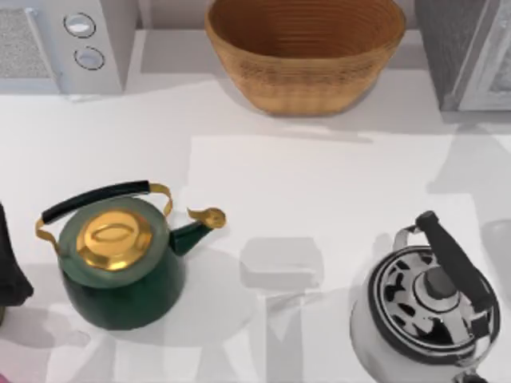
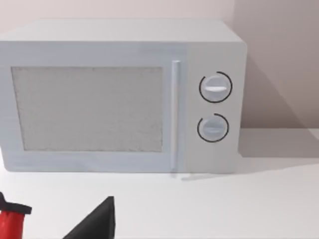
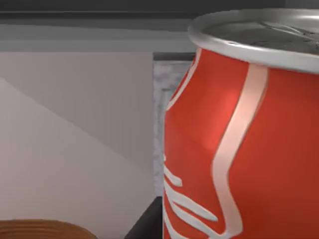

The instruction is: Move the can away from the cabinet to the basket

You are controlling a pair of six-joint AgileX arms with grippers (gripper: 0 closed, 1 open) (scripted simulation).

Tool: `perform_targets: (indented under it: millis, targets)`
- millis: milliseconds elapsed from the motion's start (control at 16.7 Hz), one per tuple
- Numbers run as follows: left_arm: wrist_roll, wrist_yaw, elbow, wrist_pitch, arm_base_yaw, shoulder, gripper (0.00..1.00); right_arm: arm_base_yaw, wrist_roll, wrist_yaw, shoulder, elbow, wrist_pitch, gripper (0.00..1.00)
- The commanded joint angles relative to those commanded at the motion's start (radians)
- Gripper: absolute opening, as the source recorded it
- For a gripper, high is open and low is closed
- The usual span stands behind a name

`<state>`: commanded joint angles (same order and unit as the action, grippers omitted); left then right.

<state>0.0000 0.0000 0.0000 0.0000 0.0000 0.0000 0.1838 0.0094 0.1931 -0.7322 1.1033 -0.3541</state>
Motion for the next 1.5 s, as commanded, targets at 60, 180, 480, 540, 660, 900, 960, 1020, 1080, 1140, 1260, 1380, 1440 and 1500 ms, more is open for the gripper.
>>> perform_targets:
  millis: [60, 180, 480, 540, 660, 900, 960, 1020, 1080, 1140, 1260, 1380, 1440, 1500]
  targets:
    - [0.0, 0.0, 0.0, 0.0, 0.0, 0.0, 1.0, -0.008, 0.0, -0.008, 0.033, -0.049, 0.016, 0.0]
    - [0.0, 0.0, 0.0, 0.0, 0.0, 0.0, 1.0, -0.026, -0.002, -0.025, 0.1, -0.148, 0.049, 0.0]
    - [0.0, 0.0, 0.0, 0.0, 0.0, 0.0, 1.0, -0.068, -0.008, -0.068, 0.263, -0.385, 0.129, 0.0]
    - [0.0, 0.0, 0.0, 0.0, 0.0, 0.0, 1.0, -0.076, -0.008, -0.077, 0.291, -0.431, 0.145, 0.0]
    - [0.0, 0.0, 0.0, 0.0, 0.0, 0.0, 1.0, -0.092, -0.009, -0.095, 0.354, -0.541, 0.174, 0.0]
    - [0.0, 0.0, 0.0, 0.0, 0.0, 0.0, 1.0, -0.124, -0.009, -0.13, 0.529, -0.81, 0.241, 0.0]
    - [0.0, 0.0, 0.0, 0.0, 0.0, 0.0, 1.0, -0.133, -0.009, -0.139, 0.574, -0.874, 0.261, 0.0]
    - [0.0, 0.0, 0.0, 0.0, 0.0, 0.0, 1.0, -0.142, -0.009, -0.149, 0.614, -0.931, 0.283, 0.0]
    - [0.0, 0.0, 0.0, 0.0, 0.0, 0.0, 1.0, -0.152, -0.009, -0.159, 0.649, -0.981, 0.303, 0.0]
    - [0.0, 0.0, 0.0, 0.0, 0.0, 0.0, 1.0, -0.162, -0.009, -0.169, 0.68, -1.026, 0.322, 0.0]
    - [0.0, 0.0, 0.0, 0.0, 0.0, 0.0, 1.0, -0.178, -0.009, -0.186, 0.719, -1.084, 0.346, 0.0]
    - [0.0, 0.0, 0.0, 0.0, 0.0, 0.0, 1.0, -0.184, -0.009, -0.193, 0.732, -1.103, 0.354, 0.0]
    - [0.0, 0.0, 0.0, 0.0, 0.0, 0.0, 1.0, -0.184, -0.009, -0.193, 0.732, -1.103, 0.354, 0.0]
    - [0.0, 0.0, 0.0, 0.0, 0.0, 0.0, 1.0, -0.184, -0.009, -0.193, 0.732, -1.103, 0.354, 0.0]
